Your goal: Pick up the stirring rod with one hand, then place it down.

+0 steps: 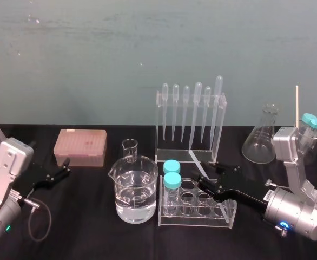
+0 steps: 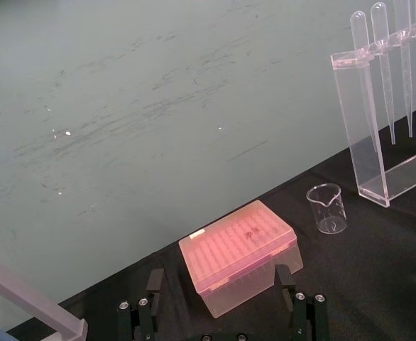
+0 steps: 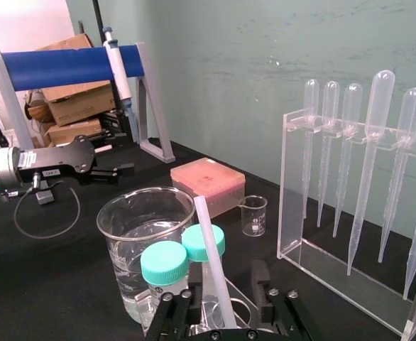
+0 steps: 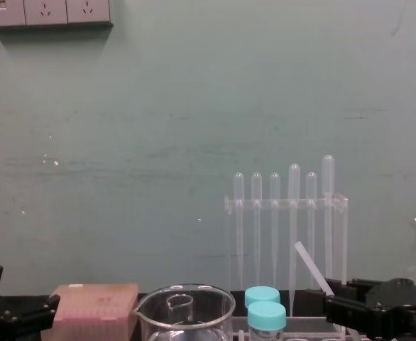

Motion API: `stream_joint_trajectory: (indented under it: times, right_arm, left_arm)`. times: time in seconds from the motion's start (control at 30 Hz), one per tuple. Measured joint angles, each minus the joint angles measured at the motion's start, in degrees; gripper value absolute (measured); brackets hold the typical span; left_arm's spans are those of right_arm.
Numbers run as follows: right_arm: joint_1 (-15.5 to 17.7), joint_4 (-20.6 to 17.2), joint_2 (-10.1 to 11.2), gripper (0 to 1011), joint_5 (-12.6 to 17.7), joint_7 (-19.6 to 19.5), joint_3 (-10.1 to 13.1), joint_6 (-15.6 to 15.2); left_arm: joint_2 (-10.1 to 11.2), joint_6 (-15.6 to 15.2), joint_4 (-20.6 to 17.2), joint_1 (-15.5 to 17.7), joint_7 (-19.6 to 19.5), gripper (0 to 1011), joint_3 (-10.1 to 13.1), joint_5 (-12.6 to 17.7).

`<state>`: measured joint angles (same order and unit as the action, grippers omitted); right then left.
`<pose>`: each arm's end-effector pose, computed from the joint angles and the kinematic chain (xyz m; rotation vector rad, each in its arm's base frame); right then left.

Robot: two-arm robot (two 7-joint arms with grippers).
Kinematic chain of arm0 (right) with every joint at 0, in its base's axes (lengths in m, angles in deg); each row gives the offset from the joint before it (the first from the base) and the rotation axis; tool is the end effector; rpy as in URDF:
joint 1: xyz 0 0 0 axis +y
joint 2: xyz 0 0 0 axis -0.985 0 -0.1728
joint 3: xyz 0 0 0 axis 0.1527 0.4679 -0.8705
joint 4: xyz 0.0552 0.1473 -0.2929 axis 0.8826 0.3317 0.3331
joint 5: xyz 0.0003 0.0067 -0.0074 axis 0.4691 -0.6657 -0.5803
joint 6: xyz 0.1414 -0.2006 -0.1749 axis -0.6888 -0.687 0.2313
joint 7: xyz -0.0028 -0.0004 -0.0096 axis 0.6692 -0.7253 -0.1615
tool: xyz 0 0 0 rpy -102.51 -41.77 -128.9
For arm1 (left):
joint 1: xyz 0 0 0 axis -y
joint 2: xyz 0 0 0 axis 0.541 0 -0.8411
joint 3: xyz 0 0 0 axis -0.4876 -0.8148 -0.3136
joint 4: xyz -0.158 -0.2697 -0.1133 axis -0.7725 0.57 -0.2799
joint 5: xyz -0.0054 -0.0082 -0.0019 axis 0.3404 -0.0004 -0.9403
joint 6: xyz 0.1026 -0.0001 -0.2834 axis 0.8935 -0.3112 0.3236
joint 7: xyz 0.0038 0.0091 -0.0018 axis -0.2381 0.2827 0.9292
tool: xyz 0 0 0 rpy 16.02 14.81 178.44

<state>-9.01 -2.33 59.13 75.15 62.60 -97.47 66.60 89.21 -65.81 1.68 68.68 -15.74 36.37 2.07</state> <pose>0.3964 -0.0827 -0.3201 -0.0746 0.0450 -0.6782 0.3580 0.1088 -0.3349 0.3043 -0.2851 1.2481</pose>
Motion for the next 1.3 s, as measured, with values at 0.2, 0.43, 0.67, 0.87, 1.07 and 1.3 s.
stream_joint_trajectory:
  times: [0.2, 0.43, 0.67, 0.87, 1.07, 1.3]
  right_arm:
    - [0.00, 0.00, 0.00, 246, 0.00, -0.01, 0.00, 0.03]
    - [0.00, 0.00, 0.00, 80, 0.00, -0.03, 0.00, 0.03]
    - [0.68, -0.60, -0.08, 74, -1.41, -0.87, 0.50, 1.58]
    - [2.51, -2.10, -0.77, 74, -3.96, -3.24, 2.81, 7.85]
    - [4.53, -2.36, -2.88, 74, -2.02, -2.99, 6.65, 16.68]
    - [4.85, 0.20, -4.79, 74, 6.14, 5.32, 9.44, 20.55]
  left_arm:
    - [0.00, 0.00, 0.00, 0.00, 0.00, 1000, 0.00, 0.00]
    - [0.00, 0.00, 0.00, 0.00, 0.00, 1000, 0.00, 0.00]
    - [0.00, 0.00, 0.00, 0.00, 0.00, 1000, 0.00, 0.00]
    - [0.00, 0.00, 0.00, 0.00, 0.00, 1000, 0.00, 0.00]
    - [0.00, 0.00, 0.00, 0.00, 0.00, 1000, 0.00, 0.00]
    - [0.00, 0.00, 0.00, 0.00, 0.00, 1000, 0.00, 0.00]
